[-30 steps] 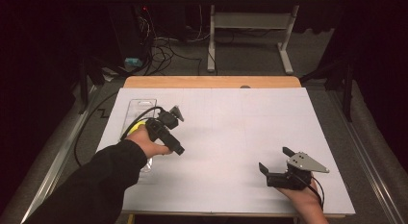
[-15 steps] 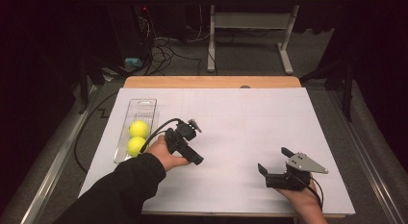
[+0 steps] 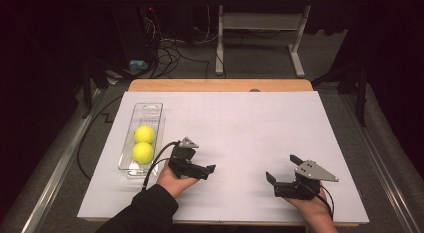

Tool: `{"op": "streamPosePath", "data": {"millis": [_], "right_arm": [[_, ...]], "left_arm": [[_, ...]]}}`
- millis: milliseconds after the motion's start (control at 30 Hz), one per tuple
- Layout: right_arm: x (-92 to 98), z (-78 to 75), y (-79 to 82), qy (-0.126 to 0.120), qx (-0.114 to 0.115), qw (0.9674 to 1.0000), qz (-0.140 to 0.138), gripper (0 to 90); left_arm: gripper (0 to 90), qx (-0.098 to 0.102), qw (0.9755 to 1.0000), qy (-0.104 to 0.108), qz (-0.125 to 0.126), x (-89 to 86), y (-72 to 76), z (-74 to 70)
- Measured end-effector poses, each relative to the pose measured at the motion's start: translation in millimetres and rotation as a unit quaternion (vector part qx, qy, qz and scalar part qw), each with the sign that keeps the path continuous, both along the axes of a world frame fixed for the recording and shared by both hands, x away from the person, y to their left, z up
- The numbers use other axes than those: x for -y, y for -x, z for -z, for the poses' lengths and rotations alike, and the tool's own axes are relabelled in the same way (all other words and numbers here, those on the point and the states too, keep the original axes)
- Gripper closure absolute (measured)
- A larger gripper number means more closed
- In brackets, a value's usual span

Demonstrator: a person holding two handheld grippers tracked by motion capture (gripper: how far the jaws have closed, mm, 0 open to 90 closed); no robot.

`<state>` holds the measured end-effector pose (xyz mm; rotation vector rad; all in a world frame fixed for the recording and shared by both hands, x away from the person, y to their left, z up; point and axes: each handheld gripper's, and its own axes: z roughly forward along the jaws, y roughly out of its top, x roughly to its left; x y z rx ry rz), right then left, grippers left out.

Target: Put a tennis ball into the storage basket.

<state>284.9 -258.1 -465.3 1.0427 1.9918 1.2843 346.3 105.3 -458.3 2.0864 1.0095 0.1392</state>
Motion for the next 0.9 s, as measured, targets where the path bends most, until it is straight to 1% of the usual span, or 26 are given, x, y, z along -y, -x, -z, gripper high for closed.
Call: {"op": "streamPosePath", "data": {"millis": [100, 133, 200, 267, 367, 433, 533, 600, 700, 767, 900], "right_arm": [[-0.7, -0.6, 1.5, -0.003, 0.005, 1.0, 0.002, 0.0], [-0.7, -0.9, 2.1, -0.005, 0.005, 1.0, 0.003, 0.0], [0.2, -2.0, 3.8, -0.007, 0.006, 0.9999, 0.006, 0.0], [2.4, -3.7, 6.4, -0.013, 0.01, 0.9998, 0.008, 0.0], [6.7, -6.0, 12.0, -0.02, 0.018, 0.9995, 0.018, 0.0], [10.8, -8.1, 16.0, -0.024, 0.023, 0.9991, 0.026, 0.0], [18.2, -11.6, 23.1, -0.032, 0.032, 0.9982, 0.039, 0.0], [22.0, -12.7, 26.6, -0.037, 0.036, 0.9975, 0.047, 0.0], [25.3, -12.4, 26.2, -0.039, 0.037, 0.997, 0.056, 0.0], [25.6, -12.0, 25.6, -0.042, 0.037, 0.9968, 0.058, 0.0], [25.7, -12.1, 25.5, -0.039, 0.039, 0.9968, 0.057, 0.0]], "left_arm": [[0.3, 0.036, 0.9989, 0.028, -0.002, -9.0, 6.0, 2.5], [0.3, 0.041, 0.9985, 0.035, 0.001, -11.4, 7.4, 2.5], [0.3, 0.062, 0.9968, 0.05, 0.006, -17.9, 13.8, 2.2], [0.2, 0.077, 0.9953, 0.058, 0.01, -22.2, 18.7, 0.5], [0.1, 0.1, 0.9913, 0.083, 0.019, -28.1, 26.6, -3.2], [0.2, 0.123, 0.9876, 0.094, 0.025, -30.2, 34.7, -5.2], [0.1, 0.144, 0.9817, 0.121, 0.028, -33.8, 44.2, -4.0], [0.1, 0.146, 0.9809, 0.125, 0.029, -35.3, 44.5, -3.9], [0.0, 0.139, 0.9808, 0.135, 0.022, -36.1, 41.7, -3.7], [0.0, 0.139, 0.9814, 0.131, 0.022, -35.7, 40.9, -2.9], [0.0, 0.137, 0.9832, 0.119, 0.022, -35.5, 41.0, -1.4]]}}
